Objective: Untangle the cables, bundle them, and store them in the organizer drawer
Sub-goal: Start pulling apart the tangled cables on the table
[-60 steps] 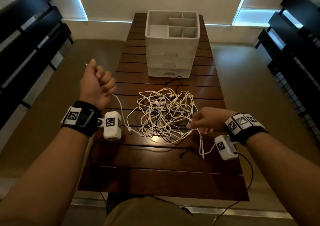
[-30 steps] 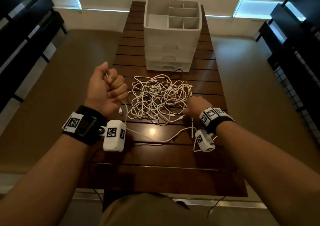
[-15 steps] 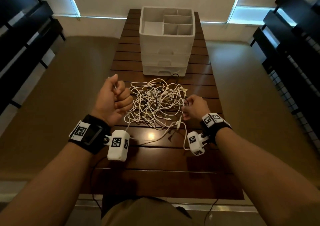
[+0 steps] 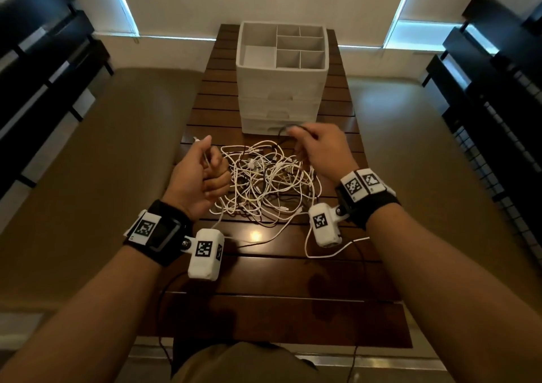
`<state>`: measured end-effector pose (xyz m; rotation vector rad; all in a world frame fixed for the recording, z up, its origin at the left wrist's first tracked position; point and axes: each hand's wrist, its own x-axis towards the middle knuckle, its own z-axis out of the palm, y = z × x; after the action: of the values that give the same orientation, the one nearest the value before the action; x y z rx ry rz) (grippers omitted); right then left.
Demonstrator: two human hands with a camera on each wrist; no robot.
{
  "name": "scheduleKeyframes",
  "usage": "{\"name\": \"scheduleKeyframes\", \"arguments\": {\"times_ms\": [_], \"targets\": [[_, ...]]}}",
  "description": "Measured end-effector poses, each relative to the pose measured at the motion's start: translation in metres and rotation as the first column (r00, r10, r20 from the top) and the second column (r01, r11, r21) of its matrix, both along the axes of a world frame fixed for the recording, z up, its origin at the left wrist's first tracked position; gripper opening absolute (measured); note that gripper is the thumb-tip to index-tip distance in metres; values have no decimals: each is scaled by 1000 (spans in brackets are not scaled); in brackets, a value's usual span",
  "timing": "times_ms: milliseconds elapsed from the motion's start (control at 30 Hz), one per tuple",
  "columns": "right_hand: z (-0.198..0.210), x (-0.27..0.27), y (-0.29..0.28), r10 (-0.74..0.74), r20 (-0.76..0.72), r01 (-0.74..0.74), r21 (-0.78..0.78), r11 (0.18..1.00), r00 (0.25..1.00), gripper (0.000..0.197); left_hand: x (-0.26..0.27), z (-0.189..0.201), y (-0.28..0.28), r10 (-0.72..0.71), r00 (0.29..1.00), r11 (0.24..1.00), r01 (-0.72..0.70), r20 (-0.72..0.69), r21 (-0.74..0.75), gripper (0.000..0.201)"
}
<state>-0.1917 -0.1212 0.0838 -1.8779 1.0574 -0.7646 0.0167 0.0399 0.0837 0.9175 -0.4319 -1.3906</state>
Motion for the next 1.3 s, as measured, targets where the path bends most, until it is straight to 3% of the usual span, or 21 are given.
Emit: {"name": "scheduleKeyframes", "arguments": {"times_ms": [100, 233, 400, 500, 600, 733, 767, 867, 933, 1000, 1133, 1200, 1300], "targets": [[24, 7, 8, 191, -36, -189, 49, 981, 981, 32, -6, 3, -8, -26, 993, 998, 18, 112, 67, 51], [35, 4, 27, 434, -4, -431, 111, 895, 901, 32, -14, -3, -20, -85, 963, 981, 36, 255, 190, 56], [34, -1, 46, 662, -154, -621, 247, 744, 733, 32, -13, -3, -25, -109, 951, 979, 53, 290, 195, 59], [29, -1, 47, 624, -171, -592, 207, 779, 762, 24, -15, 1, -19, -230, 918, 950, 140, 322, 281, 45], [32, 1, 51, 605, -131, -590, 137, 795, 785, 17, -25, -1, -15, -314, 878, 917, 181, 362, 356, 44], [37, 1, 53, 541, -16, -540, 56, 840, 841, 16, -16, -10, -21, -88, 916, 914, -83, 391, 398, 37], [39, 0, 52, 534, 13, -534, 66, 843, 845, 16, -14, -10, -21, -114, 925, 893, -64, 362, 445, 38], [40, -2, 52, 576, 8, -574, 94, 813, 817, 14, -13, -7, -18, -339, 917, 832, 186, 212, 523, 49], [40, -4, 53, 660, -57, -645, 162, 747, 749, 13, -9, -3, -18, -310, 947, 876, 252, 80, 412, 43], [36, -6, 50, 715, -161, -672, 250, 697, 681, 13, 2, 2, -18, -178, 984, 951, 175, -12, 253, 32], [23, -24, 43, 650, -323, -595, 262, 760, 688, 11, 33, 12, -15, 18, 997, 996, -12, -71, 83, 32], [13, -36, 38, 619, -462, -551, 289, 783, 636, 12, 44, 14, -12, 91, 994, 994, -87, -56, 68, 36], [2, -45, 32, 561, -655, -470, 336, 816, 505, 15, 41, 11, -8, 81, 997, 995, -81, -11, 56, 36]]}}
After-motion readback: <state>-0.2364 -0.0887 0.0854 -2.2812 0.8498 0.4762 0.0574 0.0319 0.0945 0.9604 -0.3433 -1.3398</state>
